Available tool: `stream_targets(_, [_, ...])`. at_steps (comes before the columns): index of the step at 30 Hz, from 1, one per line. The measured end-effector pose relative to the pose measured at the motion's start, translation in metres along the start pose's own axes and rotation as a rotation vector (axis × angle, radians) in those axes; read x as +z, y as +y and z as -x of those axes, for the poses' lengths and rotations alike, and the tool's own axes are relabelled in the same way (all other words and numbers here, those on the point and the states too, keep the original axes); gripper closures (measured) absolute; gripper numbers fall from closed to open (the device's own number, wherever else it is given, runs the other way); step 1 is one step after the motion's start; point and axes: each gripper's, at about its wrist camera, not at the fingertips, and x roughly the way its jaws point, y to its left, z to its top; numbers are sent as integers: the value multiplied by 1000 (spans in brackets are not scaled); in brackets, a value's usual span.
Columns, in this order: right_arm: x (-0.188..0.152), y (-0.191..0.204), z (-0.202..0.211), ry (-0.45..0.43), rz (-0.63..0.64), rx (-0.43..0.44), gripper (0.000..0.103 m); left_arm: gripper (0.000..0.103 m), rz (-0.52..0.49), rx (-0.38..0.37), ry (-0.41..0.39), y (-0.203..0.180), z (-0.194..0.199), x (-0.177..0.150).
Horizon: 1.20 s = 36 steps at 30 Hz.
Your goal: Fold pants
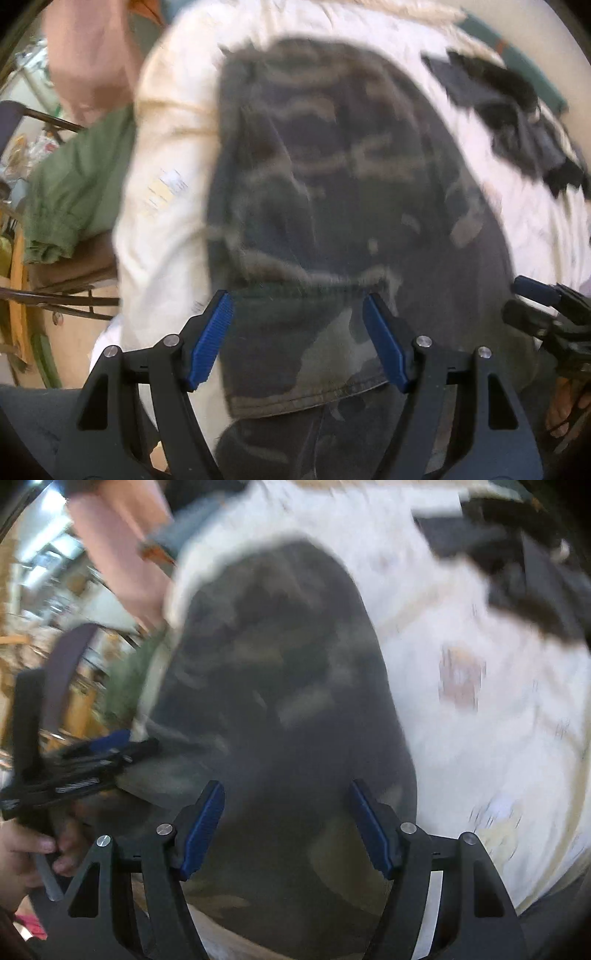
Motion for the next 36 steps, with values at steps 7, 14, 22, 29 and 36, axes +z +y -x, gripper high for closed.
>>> stream_targets(7, [-12,-1,-55,220,74,-186,31,31,-85,48,86,-5,-44,-21])
stream_targets(14, [-9,2,-35,131,61,-136,30,30,-34,20,94,-1,-26,-16])
stream_targets(22, [5,-17,25,-132,-92,39,30,22,82,-88,-28,27,22,7])
stream_targets(29, [7,-25,22,-133,-144,37,30,22,132,-75,-27,47,14,17])
stream_targets(36, [76,-35,47,-142,-90,116,30,22,232,-46,-106,92,27,71])
